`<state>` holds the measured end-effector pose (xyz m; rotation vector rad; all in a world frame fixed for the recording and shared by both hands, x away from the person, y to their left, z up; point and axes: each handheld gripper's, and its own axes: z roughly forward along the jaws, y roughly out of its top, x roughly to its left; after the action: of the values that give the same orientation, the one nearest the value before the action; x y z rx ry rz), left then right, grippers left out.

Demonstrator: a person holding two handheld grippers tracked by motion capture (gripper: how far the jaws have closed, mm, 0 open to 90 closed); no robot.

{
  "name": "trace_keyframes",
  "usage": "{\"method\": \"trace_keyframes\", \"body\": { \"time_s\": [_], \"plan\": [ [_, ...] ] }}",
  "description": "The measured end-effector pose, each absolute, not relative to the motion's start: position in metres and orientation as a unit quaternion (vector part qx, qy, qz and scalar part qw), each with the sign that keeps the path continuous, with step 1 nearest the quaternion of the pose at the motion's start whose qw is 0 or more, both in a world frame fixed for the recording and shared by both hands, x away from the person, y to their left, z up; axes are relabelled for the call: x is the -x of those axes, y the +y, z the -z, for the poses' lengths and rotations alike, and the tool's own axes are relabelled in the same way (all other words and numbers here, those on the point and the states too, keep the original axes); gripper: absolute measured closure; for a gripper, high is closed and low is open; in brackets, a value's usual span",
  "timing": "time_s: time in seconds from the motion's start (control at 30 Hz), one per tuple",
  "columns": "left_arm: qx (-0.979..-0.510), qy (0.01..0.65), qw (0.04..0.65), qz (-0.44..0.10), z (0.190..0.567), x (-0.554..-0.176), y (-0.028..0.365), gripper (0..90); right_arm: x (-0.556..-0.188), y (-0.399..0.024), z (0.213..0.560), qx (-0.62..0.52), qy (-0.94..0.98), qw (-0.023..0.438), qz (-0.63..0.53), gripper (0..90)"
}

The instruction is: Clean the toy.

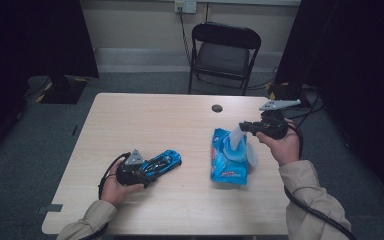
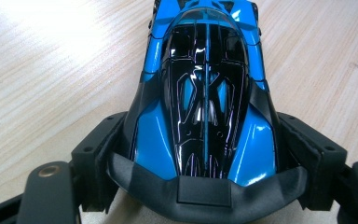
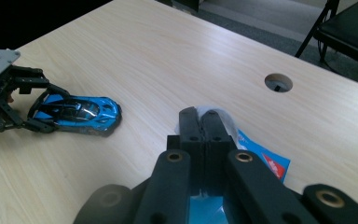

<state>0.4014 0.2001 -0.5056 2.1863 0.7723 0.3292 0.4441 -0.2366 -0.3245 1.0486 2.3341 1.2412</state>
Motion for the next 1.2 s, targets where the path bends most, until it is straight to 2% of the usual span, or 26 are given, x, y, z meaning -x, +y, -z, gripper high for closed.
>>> {"method": "trace_keyframes", "body": {
  "time_s": [0.47,0.77,1.03,1.2],
  "plan": [
    [-0.86,0.304,0.389,-0.131,0.505,-0.401,0.2,23.2,-0.432,-0.223,0.288,-0.341,0.806,0.169,-0.453,89.5],
    [-0.86,0.304,0.389,-0.131,0.506,-0.401,0.2,23.2,-0.43,-0.211,0.266,-0.323,0.794,0.158,-0.489,89.4],
    [-0.86,0.304,0.389,-0.13,0.506,-0.401,0.2,23.2,-0.423,-0.177,0.275,-0.29,0.803,0.127,-0.504,89.3],
    [-0.86,0.305,0.389,-0.131,0.506,-0.401,0.2,23.2,-0.419,-0.156,0.302,-0.276,0.813,0.099,-0.503,89.2]
  ]
}}
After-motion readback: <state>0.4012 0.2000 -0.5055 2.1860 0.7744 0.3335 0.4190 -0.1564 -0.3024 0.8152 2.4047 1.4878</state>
